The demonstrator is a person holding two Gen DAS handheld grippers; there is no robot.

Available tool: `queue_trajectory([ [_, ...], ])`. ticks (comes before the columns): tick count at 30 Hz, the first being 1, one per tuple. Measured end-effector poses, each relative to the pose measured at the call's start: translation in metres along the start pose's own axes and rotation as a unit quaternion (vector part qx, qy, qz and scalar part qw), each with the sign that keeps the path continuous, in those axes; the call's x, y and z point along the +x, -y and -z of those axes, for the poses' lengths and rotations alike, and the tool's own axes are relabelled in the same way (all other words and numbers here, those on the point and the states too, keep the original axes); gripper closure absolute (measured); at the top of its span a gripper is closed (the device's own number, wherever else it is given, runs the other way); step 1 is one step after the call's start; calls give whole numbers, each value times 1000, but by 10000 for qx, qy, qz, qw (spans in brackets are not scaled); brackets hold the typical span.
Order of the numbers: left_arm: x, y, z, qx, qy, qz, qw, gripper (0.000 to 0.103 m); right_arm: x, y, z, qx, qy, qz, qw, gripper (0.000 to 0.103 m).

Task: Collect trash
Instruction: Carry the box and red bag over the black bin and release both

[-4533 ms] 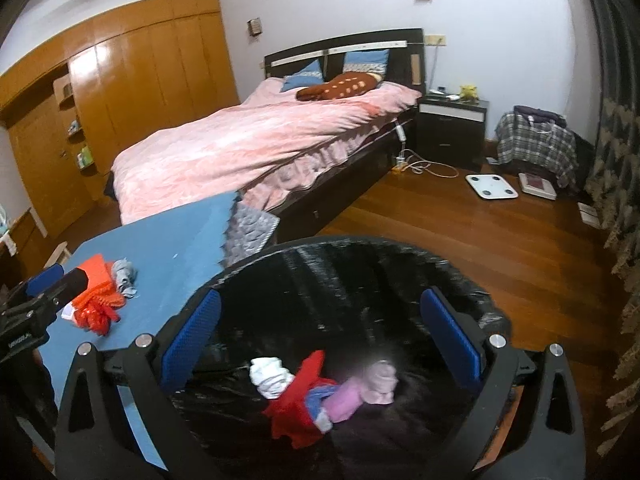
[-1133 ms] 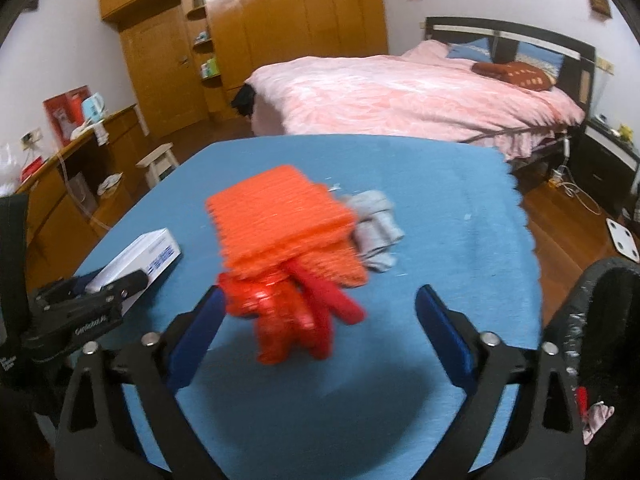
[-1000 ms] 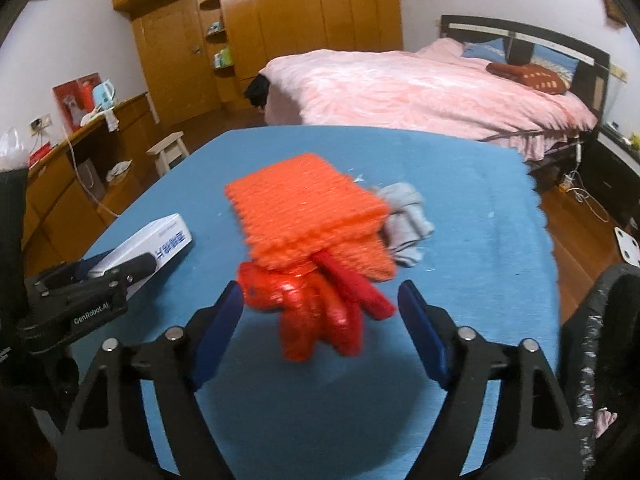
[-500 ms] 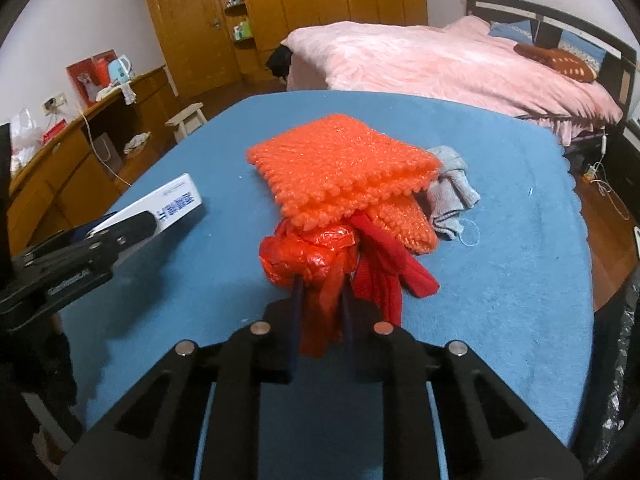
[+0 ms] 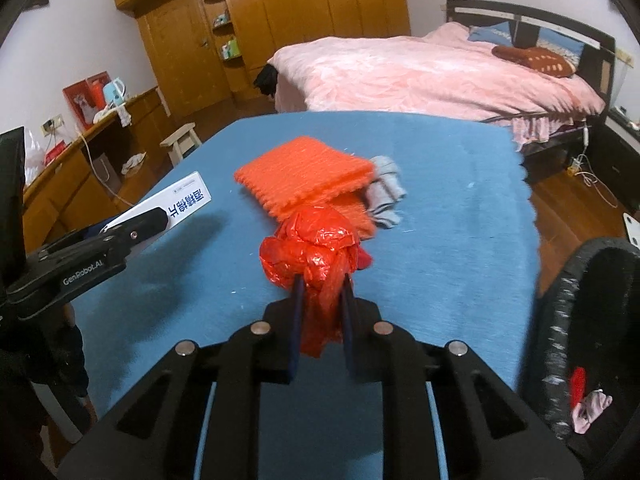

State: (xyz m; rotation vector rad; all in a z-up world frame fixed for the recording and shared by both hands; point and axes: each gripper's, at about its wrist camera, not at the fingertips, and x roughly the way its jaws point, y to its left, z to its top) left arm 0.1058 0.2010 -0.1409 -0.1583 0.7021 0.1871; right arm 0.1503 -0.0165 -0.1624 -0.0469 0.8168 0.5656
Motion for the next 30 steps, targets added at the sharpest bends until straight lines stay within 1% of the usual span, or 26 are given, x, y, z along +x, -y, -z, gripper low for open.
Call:
queue_trajectory([
  [16,-20,63,-23,340,273,441,9981,45,-60,51,-6,369,593,387,9968,87],
  [24,-28,106,-28,597,357,754,9947,45,-93,82,0,603,816,671,9926,87],
  [30,-32,145,-30,782,394,1040,9907,45,-119,105,7,771,1011,882,9880,87],
])
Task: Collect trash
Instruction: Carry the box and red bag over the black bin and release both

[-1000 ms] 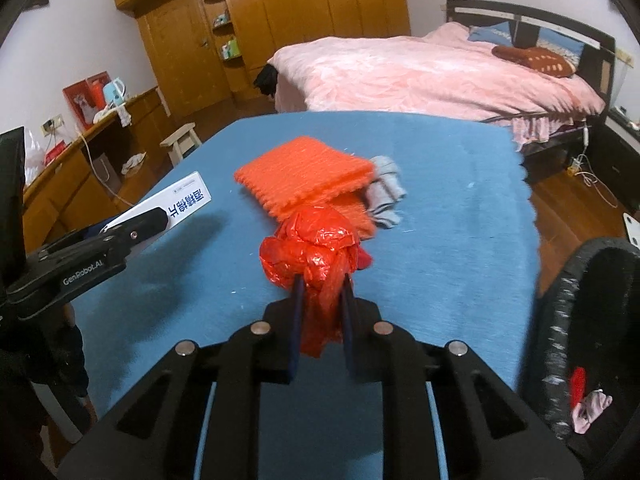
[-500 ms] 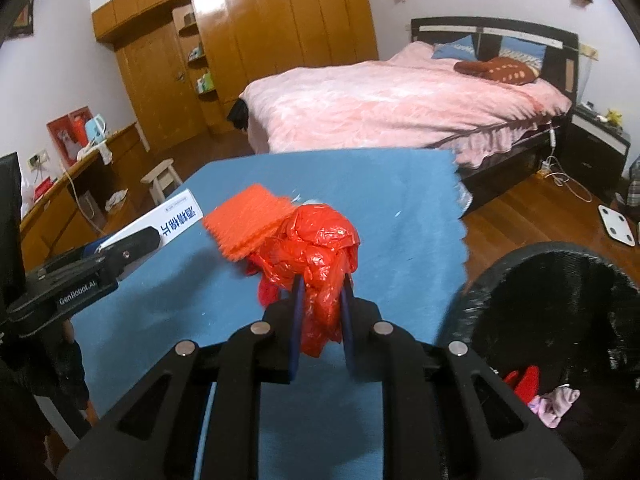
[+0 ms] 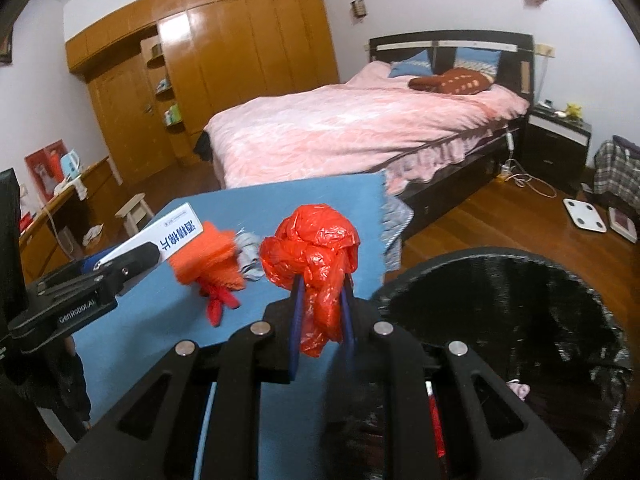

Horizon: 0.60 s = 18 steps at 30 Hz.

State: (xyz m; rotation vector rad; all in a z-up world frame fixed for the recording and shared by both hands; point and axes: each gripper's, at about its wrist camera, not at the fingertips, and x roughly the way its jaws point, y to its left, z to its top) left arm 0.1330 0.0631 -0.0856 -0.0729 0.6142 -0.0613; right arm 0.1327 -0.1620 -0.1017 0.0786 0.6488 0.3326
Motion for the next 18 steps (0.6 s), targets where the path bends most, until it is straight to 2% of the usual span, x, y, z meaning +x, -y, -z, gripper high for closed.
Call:
queue_trajectory([
  [18,8,97,-9,479,65,786,9957,45,-48,74,1,388,328,754,9959,87],
])
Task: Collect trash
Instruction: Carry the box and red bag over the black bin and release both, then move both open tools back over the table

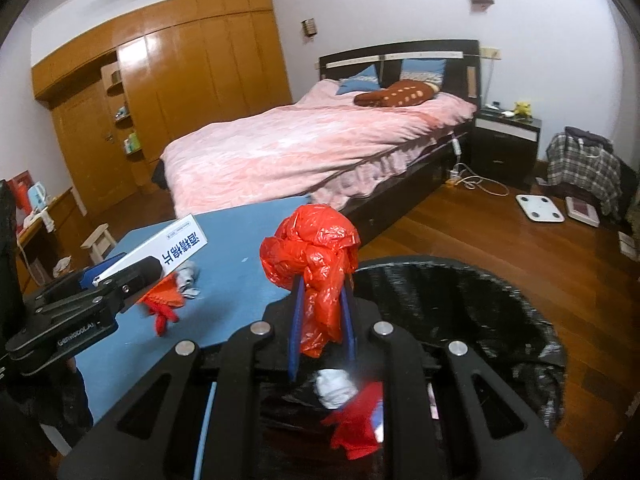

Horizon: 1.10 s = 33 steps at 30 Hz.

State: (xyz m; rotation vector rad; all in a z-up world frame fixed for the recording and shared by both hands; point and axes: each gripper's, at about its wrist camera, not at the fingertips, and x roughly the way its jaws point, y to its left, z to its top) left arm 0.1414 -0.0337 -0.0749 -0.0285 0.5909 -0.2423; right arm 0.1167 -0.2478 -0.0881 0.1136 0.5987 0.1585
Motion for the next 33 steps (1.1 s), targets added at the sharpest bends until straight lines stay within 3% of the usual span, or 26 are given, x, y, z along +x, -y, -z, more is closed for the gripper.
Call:
queue_trajectory([
  [21,39,92,-4,480,-173,855,9950,44,-17,91,25,462,-40,868,9951,84],
  [23,42,98,-5,504,-214,940,9941,38,-15,96,28,515,-85,952,9941,76],
  [25,43,97,-5,481,-212,977,9938,29,-15,100,30,589,-67,1027,9929,51],
  [26,43,97,-5,471,-204,988,9938,29,-16,104,31,610,-50,1053,9926,48],
  [30,40,93,-7,479,-153,894,9947,19,-20,105,34,661,34,1212,9904,13],
  [33,37,84,-8,433,-129,736,9963,10,-19,106,33,787,39,1130,9905,8],
])
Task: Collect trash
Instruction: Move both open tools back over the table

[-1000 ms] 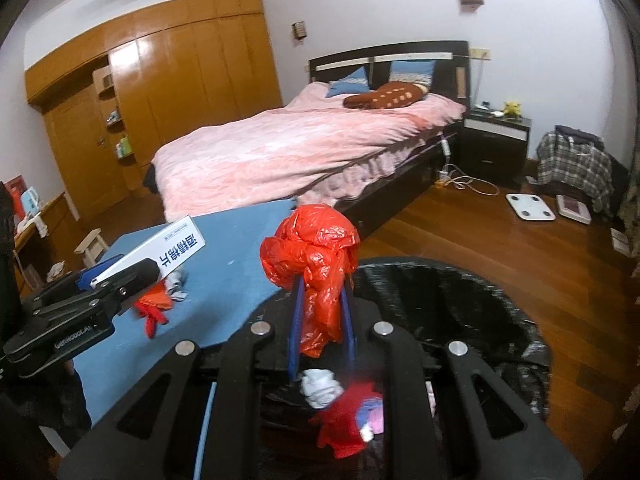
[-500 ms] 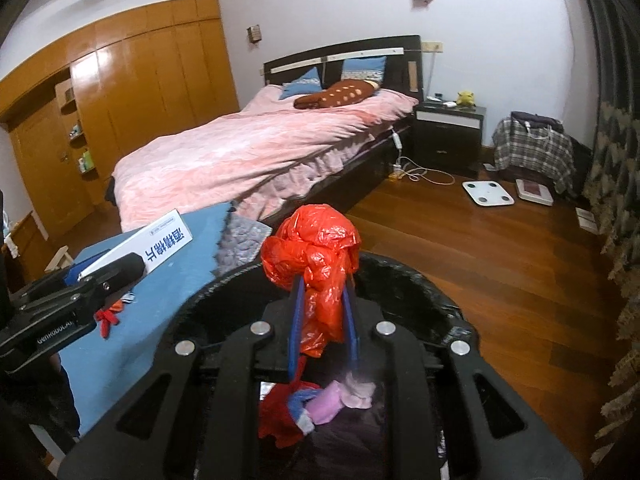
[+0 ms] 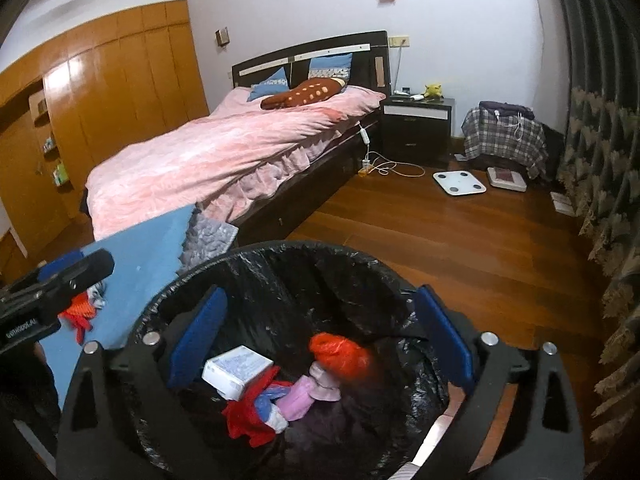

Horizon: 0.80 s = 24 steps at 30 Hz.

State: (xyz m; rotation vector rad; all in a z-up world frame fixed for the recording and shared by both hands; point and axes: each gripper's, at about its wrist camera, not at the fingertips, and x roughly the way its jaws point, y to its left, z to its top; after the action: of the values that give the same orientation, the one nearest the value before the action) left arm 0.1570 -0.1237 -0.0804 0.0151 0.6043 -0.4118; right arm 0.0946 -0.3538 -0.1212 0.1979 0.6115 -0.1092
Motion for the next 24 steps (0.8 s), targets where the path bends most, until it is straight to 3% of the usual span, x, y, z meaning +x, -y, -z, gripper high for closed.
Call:
queue_trajectory([
  [11,-24,-53,6,-241,85,-573,9980,6,5,-31,-1,-217,-55,-143,9996,7],
  [24,-65,-123,15,-594,246,-1251,9901,6,24,-112,-9,-753,-127,-697,9946,7],
])
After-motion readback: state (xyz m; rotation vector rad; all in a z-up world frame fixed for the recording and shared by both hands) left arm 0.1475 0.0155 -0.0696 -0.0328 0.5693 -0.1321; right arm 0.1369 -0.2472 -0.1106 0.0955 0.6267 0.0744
